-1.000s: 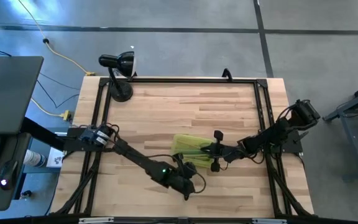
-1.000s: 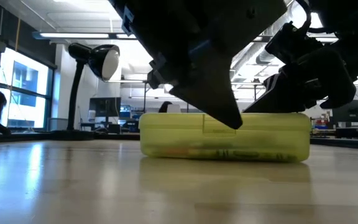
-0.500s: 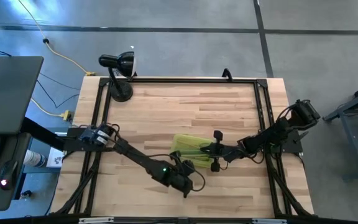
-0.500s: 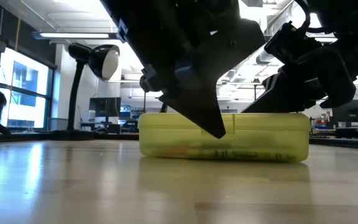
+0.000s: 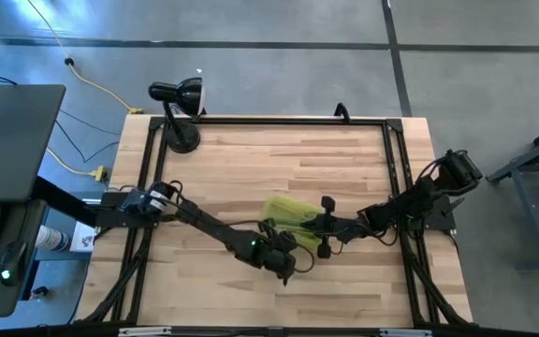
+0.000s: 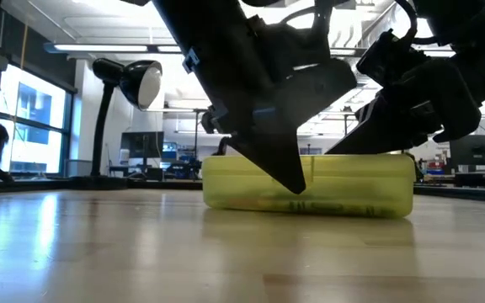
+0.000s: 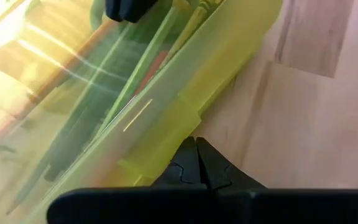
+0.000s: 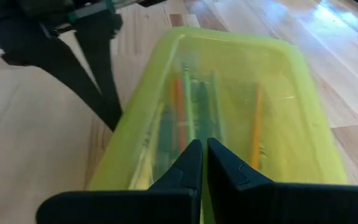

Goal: Pick & place school supplies into a supply box
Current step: Close the yellow supply box

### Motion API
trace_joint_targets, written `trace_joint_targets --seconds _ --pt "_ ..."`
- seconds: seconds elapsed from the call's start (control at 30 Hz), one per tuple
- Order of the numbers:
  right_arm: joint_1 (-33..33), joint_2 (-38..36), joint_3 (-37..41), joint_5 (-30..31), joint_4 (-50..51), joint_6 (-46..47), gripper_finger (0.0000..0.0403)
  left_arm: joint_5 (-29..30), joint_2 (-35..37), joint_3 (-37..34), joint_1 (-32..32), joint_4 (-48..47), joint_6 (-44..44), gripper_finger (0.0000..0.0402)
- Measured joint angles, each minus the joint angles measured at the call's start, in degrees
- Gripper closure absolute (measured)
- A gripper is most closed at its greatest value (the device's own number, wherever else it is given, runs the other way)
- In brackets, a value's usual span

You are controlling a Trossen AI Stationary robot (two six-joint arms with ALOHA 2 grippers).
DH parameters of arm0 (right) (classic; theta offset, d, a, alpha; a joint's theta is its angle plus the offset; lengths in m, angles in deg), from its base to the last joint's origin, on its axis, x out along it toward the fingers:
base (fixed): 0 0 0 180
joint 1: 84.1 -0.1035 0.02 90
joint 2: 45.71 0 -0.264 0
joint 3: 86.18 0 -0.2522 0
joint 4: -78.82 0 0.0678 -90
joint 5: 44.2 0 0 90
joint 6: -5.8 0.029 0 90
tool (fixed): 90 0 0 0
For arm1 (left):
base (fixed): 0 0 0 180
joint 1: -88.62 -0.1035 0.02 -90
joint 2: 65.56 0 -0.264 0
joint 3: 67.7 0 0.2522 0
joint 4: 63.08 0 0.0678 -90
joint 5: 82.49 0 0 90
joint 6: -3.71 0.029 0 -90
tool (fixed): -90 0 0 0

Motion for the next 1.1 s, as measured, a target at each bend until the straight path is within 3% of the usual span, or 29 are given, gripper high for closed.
trace_joint_targets --seconds 0.27,0.43,0.67,0.73,0.87,0.93,1.0,1.1 --pt "-0.04 0.0 -0.02 -0.3 -0.13 0.22 0.0403 -0.98 0.0 -0.04 -2.39 -0.03 4.6 0.039" --pt "-0.2 0.22 0.01 -0.35 -6.08 -4.56 0.0403 -2.36 0.0 -0.04 -3.76 0.26 5.82 0.039" --pt "0.88 -3.84 0.03 9.94 -7.13 -2.08 0.0403 -2.55 0.0 -0.04 -3.57 -0.73 7.09 0.0392" --pt "1.24 -6.48 0.01 15.52 -6.07 -1.0 0.0403 -2.73 0.0 -0.04 -3.59 -1.64 7.12 0.0392" --pt "4.17 -13.68 0.0 24.98 6.59 2.72 0.0403 -2.69 0.35 -0.05 -3.53 -3.24 6.59 0.0391" --pt "7.3 -17.41 -0.02 23.01 16.78 10.02 0.0403 -2.75 0.79 -0.02 -3.5 -4.18 5.24 0.039" --pt "11.14 -19.88 -0.02 17.12 26.29 17.5 0.0403 -1.97 0.81 0.01 -3.48 -6.19 3.98 0.0392" --pt "15.02 -21.23 0.07 12.63 34.97 20.93 0.0403 -1.23 1.25 -0.11 -3.48 -7.39 3.66 0.0392"
